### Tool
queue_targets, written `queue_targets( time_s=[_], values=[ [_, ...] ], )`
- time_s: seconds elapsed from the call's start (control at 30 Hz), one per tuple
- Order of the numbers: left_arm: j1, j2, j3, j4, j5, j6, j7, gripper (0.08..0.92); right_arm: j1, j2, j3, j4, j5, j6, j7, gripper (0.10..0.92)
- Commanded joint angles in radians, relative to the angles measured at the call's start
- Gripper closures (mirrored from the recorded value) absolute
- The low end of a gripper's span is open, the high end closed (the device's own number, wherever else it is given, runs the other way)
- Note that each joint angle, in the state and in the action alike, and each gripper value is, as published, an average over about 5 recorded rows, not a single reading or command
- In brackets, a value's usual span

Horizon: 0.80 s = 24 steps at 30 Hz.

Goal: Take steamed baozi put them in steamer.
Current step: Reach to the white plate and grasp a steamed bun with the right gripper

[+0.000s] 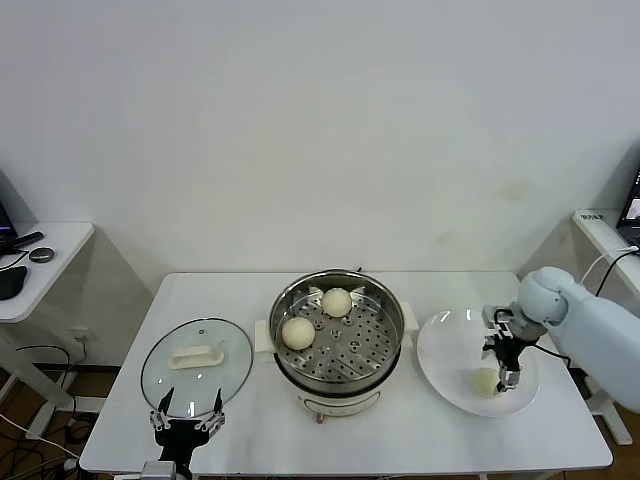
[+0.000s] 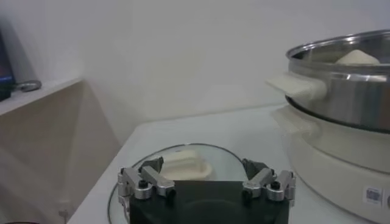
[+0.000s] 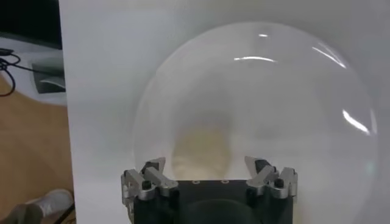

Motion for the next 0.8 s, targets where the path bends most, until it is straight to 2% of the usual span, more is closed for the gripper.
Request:
queue_targets(
  time_s=[0.03,0.8],
  values=[
    [0.0,-0.001,0.003,0.006,0.001,0.0,0.0,0.177,-0.036,0.034,0.017,-0.029,-0.048,0.023,0.006,0.203],
    [-0.006,0.001,0.007,0.007,-0.002,-0.001,-0.001,0.177,-0.06,0.037,0.032,-0.034,-0.069,0.003,0.019,0.203]
  ],
)
